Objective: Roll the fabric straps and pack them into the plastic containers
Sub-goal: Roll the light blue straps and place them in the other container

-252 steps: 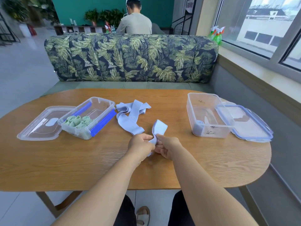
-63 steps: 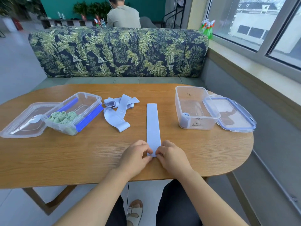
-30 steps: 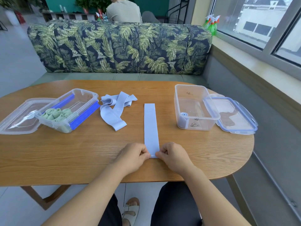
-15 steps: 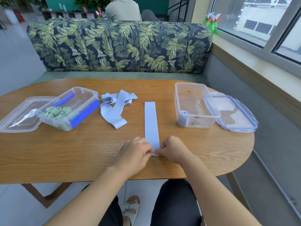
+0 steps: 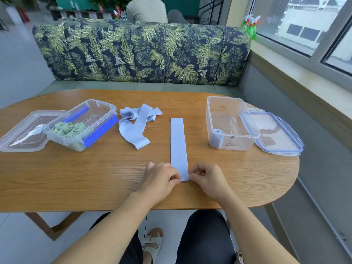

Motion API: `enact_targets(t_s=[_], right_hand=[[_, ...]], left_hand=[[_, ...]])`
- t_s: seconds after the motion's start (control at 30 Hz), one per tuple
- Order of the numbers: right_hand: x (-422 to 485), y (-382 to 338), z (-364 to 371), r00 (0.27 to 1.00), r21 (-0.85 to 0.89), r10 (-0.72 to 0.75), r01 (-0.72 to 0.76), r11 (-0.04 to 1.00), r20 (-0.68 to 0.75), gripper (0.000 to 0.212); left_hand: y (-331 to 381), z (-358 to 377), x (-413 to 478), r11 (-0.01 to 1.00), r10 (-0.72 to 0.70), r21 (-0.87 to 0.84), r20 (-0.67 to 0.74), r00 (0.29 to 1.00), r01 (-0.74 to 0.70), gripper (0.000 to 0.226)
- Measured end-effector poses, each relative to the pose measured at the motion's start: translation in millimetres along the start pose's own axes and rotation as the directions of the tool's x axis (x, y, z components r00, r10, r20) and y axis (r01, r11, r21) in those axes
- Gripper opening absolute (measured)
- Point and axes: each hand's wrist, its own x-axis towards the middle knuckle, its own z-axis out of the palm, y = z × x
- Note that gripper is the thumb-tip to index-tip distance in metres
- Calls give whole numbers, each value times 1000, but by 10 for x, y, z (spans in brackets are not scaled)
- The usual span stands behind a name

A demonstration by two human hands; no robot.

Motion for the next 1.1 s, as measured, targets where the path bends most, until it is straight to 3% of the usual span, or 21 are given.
enact_targets(t_s=[0.13, 0.53, 0.73, 0.9, 1.0, 1.1], right_hand=[[-105, 32, 72, 993, -143, -116, 117, 983, 13, 15], [-67, -22, 114, 967, -416, -245, 250, 874, 66, 19], [-109, -66, 85, 981, -433, -153, 191, 881, 120, 20], [-3, -133, 57, 995, -367, 30, 9, 930, 100, 14], [66, -129, 49, 986, -303, 139, -105, 947, 94, 10], [109, -161, 3, 977, -274, 178, -140, 951, 119, 19]], left_hand=[[6, -25, 11, 1000, -19, 11, 25, 999, 19, 10], [69, -116, 28, 998, -20, 56, 110, 994, 14, 15], [105, -123, 1, 998, -43, 60, 166, 985, 33, 16], [109, -124, 6, 982, -186, 14, 131, 974, 186, 14], [131, -121, 36, 985, -165, 60, 100, 981, 160, 15], [167, -141, 113, 986, -148, 97, 112, 983, 137, 16]])
